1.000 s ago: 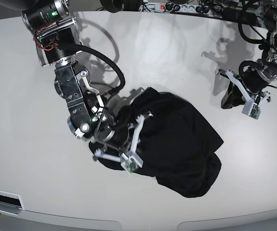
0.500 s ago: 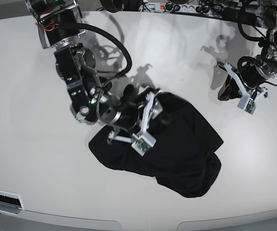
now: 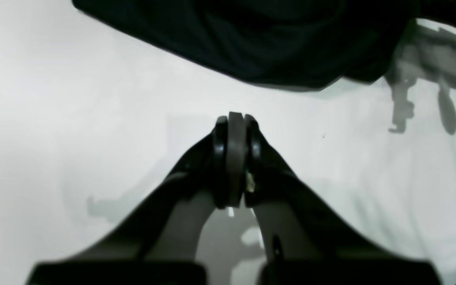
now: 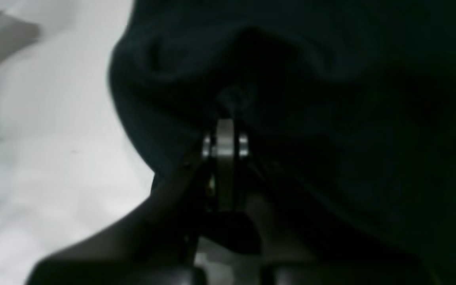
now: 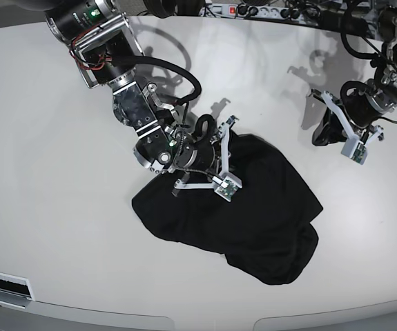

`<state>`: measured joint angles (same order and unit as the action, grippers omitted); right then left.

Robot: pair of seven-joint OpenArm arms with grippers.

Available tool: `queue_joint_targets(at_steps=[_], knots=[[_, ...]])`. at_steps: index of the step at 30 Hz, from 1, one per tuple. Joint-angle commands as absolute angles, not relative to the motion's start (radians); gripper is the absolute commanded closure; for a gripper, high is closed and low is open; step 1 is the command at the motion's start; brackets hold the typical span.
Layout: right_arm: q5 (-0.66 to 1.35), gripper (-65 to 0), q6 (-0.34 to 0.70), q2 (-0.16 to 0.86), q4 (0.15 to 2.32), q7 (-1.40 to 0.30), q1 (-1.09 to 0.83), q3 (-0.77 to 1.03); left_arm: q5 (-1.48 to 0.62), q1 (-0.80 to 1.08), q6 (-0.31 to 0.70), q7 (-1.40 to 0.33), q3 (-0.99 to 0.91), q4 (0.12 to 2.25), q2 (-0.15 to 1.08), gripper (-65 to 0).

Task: Layout the t-shirt on the table in an organized manner, then fold the t-shirt properly
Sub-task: 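Drag the grasped shirt edge with the right gripper away from the left arm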

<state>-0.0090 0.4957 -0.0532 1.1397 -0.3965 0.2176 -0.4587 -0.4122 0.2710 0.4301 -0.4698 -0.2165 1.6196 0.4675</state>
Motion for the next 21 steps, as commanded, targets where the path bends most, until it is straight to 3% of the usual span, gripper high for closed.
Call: queue_joint_targets(at_steps=[1, 12, 19, 21], knots=[[0.003, 0.0, 0.494, -0.064, 1.187, -0.365, 0.243, -0.458, -0.428, 0.263, 0.434, -0.448, -0.223, 1.634, 0.482, 0.0], [0.104, 0.0, 0.400, 0.021, 1.745, -0.498, 0.241, -0.439, -0.429, 0.263, 0.434, -0.441, -0.223, 1.634, 0.482, 0.0], [0.108, 0.0, 0.395, 0.070, 1.900, -0.548, 0.241, -0.318, -0.428, 0.263, 0.434, -0.442, -0.223, 1.634, 0.482, 0.0], [0.095, 0.0, 0.317, 0.088, 1.919, -0.548, 0.241, -0.272, -0.428, 0.266, 0.434, -0.442, -0.223, 1.634, 0.482, 0.0]])
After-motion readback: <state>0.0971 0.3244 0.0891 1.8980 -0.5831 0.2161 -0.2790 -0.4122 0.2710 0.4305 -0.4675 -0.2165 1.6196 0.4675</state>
